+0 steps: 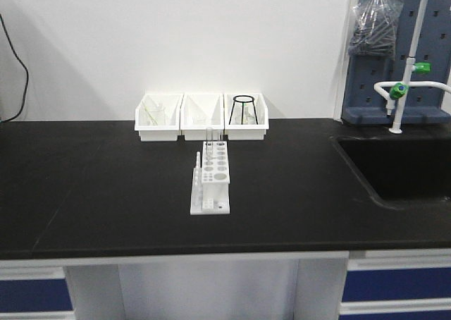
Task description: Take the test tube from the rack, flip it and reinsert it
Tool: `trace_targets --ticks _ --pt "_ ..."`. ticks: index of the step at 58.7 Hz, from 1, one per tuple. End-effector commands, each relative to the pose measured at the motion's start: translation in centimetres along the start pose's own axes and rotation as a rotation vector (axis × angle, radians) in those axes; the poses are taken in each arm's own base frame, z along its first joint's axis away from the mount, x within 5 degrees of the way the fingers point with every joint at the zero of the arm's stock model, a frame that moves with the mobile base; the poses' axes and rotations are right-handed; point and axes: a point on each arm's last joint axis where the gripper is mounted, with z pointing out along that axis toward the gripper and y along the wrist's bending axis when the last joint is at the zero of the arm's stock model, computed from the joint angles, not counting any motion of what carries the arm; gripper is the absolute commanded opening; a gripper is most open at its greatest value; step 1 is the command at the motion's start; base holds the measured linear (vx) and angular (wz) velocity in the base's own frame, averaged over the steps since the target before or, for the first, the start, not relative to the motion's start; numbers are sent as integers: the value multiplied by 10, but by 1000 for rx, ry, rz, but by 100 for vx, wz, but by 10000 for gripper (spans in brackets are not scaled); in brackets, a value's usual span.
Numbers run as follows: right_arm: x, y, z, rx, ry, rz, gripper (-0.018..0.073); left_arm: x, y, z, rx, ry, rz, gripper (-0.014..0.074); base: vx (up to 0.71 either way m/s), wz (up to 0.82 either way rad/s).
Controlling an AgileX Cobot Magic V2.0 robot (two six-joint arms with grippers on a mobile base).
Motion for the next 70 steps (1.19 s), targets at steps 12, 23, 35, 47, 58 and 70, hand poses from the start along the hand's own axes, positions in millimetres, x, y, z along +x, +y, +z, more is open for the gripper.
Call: trace_targets --ticks 12,23,35,47,58,70 --pt "-7 1 -1 -12 -86 -10 -11 -9 -1 -1 13 -91 -13 -6 40 3" --pt "-7 1 -1 -12 -86 -8 -11 -9 -1 -1 13 -91 -13 -6 40 5" --pt "-7 1 -1 -12 -86 -8 -11 -9 -1 -1 13 -91 -13 -6 39 4" --pt "-7 1 -1 -12 -86 -8 -11 -9 -1 -1 13 -91 -13 -6 37 2" --pt "-7 1 -1 -12 -86 -7 -11 -9 -1 -1 13 -91 -13 -6 34 5" --pt "-7 1 -1 -12 -86 -7 -11 -9 -1 -1 13 -91 -13 -6 30 8"
